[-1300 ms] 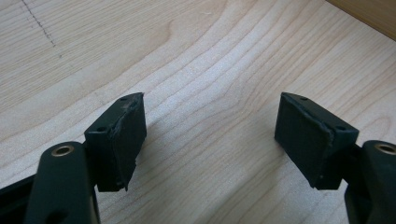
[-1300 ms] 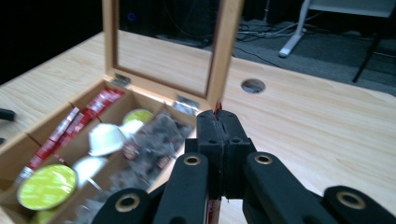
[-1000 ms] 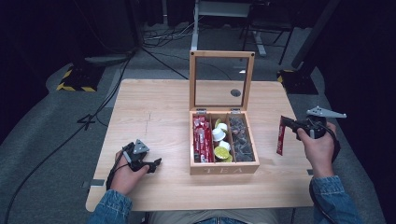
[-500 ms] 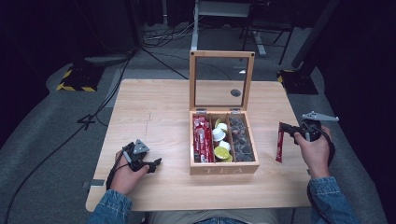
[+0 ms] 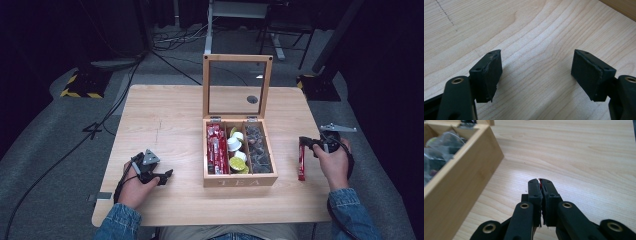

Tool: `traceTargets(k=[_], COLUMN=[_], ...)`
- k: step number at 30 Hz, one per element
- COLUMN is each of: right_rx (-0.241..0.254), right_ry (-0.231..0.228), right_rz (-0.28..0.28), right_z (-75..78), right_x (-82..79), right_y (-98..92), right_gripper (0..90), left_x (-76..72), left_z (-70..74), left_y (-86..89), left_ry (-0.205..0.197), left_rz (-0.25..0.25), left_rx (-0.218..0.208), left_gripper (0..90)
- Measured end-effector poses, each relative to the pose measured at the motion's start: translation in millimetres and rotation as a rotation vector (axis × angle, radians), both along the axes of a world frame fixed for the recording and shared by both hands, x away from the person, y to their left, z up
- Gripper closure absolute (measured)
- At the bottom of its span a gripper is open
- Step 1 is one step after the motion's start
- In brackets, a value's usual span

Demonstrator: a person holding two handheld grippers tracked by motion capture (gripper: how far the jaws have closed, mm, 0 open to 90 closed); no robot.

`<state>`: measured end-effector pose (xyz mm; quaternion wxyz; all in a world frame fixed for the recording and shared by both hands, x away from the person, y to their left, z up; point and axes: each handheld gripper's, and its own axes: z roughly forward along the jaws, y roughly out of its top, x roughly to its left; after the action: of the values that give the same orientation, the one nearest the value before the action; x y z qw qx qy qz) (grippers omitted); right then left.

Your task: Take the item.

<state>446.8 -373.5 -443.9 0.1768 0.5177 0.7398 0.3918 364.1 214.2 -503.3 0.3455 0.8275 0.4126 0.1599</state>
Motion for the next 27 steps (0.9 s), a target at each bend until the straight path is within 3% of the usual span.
traceTargets(k=[8,12,19,27], right_rx=[-0.016,-0.026,-0.016,0.015], right_ry=[0.043,0.050,-0.012,-0.073], right_rz=[-0.028,-0.040,-0.050,-0.038], right_z=[-17.0,-21.8,-15.8,1.6], right_x=[5.3,6.7,6.2,0.9], right_y=[-8.5,-10.2,-8.3,-4.8], right_gripper=[84.4,74.4,53.0,43.2], left_x=[0.1,0.2,0.4,1.8], left_z=[0.1,0.1,0.2,0.2], left_y=[0.2,0.3,0.4,1.4], left_ry=[-0.001,-0.001,0.000,0.000], left_rz=[-0.001,-0.002,-0.004,-0.010], left_rx=[0.003,0.003,0.003,0.004], left_gripper=[25.3,25.3,25.2,24.4])
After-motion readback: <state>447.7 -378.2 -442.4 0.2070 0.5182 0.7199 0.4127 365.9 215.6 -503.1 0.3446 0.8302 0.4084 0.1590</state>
